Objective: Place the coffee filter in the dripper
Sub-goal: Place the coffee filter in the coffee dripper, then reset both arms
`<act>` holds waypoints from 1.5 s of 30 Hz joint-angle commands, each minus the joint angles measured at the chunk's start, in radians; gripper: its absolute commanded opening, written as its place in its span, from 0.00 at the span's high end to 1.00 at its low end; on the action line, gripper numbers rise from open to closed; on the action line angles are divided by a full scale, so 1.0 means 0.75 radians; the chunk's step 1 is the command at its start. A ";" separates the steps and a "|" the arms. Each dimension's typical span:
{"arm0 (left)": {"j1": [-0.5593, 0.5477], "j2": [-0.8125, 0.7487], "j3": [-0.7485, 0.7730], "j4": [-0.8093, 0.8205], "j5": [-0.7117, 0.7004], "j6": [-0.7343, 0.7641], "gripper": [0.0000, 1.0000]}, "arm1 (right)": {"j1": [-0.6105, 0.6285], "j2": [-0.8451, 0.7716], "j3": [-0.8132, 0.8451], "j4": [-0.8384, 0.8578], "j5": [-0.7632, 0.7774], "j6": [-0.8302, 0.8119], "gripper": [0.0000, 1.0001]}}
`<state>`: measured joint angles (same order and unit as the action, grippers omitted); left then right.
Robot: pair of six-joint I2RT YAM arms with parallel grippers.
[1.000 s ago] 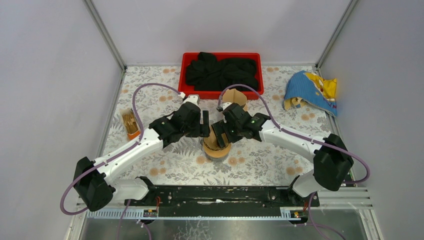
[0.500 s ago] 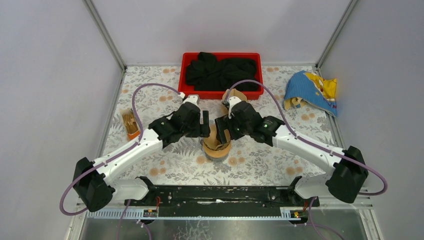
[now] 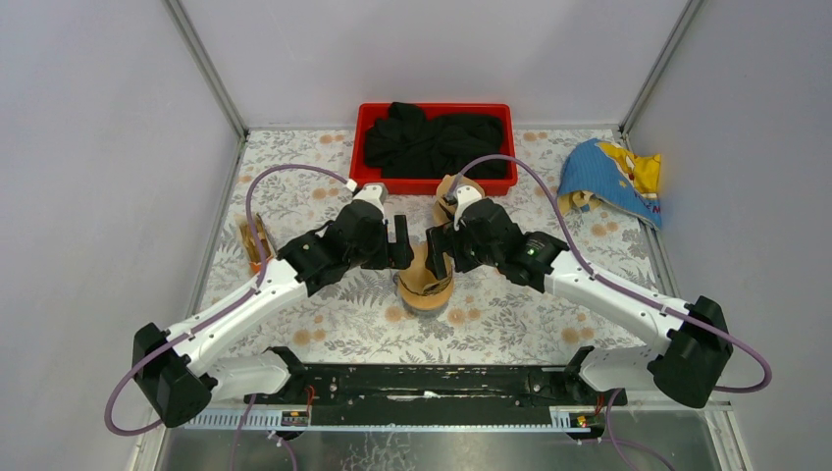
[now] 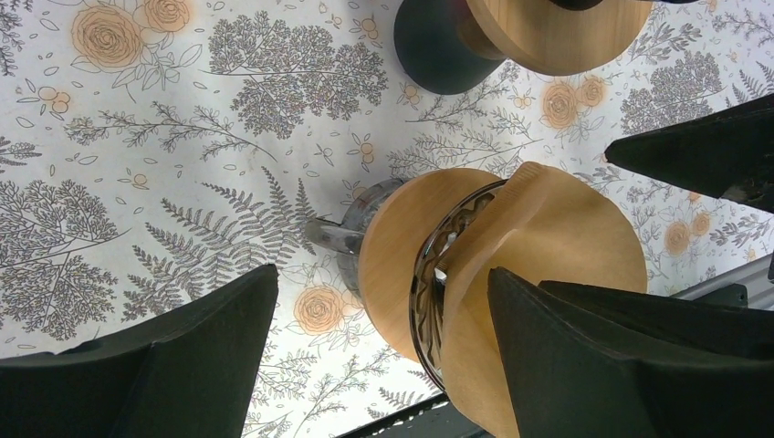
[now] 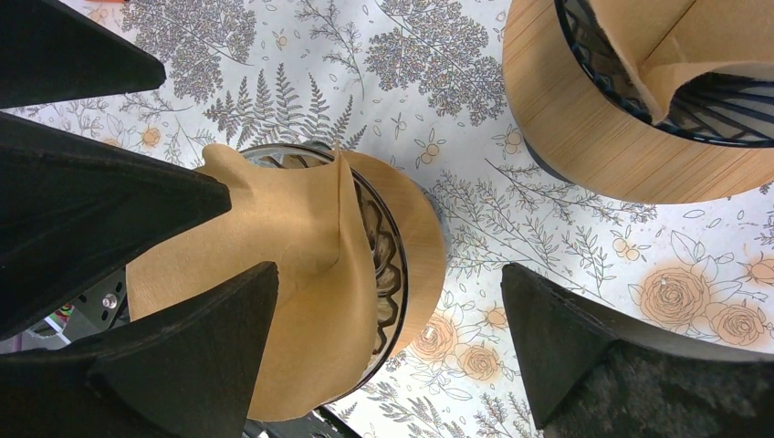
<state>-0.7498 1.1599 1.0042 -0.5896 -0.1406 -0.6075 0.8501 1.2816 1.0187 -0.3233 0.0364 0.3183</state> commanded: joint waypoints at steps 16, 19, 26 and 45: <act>0.025 -0.140 0.045 0.078 0.033 0.033 0.00 | 0.003 -0.212 0.013 0.017 0.122 -0.059 0.01; 0.072 -0.178 0.058 0.068 0.023 0.051 0.00 | -0.004 -0.256 0.028 -0.028 0.259 -0.091 0.01; 0.327 -0.261 0.060 0.047 0.138 0.101 0.00 | -0.070 -0.394 -0.010 -0.057 0.540 -0.144 0.01; 0.564 -0.754 0.102 0.047 -0.141 0.282 0.00 | -0.099 -1.078 -0.144 -0.092 1.068 -0.294 0.01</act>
<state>-0.3328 0.6682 1.0950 -0.6044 -0.1684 -0.4438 0.7795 0.5480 0.9531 -0.4553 0.7650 0.1505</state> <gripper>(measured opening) 0.998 0.993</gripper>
